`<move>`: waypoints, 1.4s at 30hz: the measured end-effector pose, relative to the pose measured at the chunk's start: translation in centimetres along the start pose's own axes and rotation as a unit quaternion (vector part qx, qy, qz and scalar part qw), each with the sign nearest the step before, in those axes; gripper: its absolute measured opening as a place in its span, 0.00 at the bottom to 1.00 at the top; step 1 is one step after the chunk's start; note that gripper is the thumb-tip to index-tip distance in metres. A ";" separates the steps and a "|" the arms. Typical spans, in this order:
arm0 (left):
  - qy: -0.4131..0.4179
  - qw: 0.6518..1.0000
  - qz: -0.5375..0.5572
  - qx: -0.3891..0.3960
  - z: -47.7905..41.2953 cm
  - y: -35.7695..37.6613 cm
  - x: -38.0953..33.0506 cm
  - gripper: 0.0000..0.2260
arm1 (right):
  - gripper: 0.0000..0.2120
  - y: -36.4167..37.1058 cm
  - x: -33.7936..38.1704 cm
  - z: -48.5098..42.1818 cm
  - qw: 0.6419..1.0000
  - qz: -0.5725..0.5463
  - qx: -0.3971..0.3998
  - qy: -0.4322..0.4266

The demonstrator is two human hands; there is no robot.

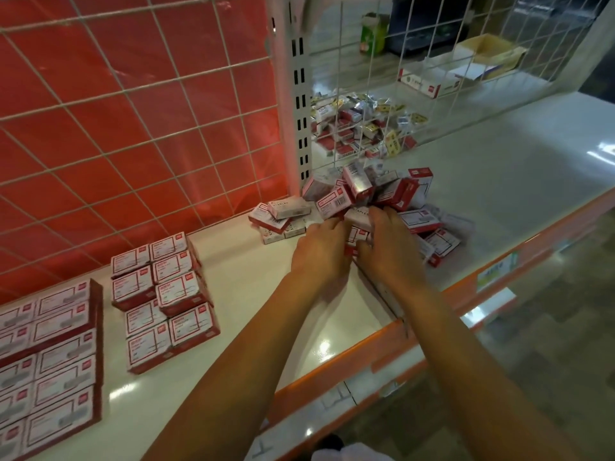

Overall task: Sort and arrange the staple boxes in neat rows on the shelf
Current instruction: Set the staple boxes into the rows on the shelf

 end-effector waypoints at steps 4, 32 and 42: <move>-0.002 1.000 0.005 0.005 -0.3 -0.4 0.1 0.16 | 0.21 -0.1 -0.1 -0.3 1.000 0.011 0.011 0.006; -0.164 0.984 0.062 -0.015 7.9 -5.4 4.8 0.18 | 0.27 2.4 5.4 3.1 0.984 -0.088 0.157 -0.020; -0.182 0.980 0.052 -0.054 11.7 -8.2 6.6 0.20 | 0.26 2.3 8.5 3.5 0.970 -0.148 0.177 -0.075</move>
Point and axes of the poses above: each hand's wrist, its own z-axis away from the middle knuckle, its own y-axis out of the palm, x = y × z, the point moved 4 cm from there along -z, towards the middle knuckle, and after that the axes turned 6 degrees about z, right-handed, at the moved point
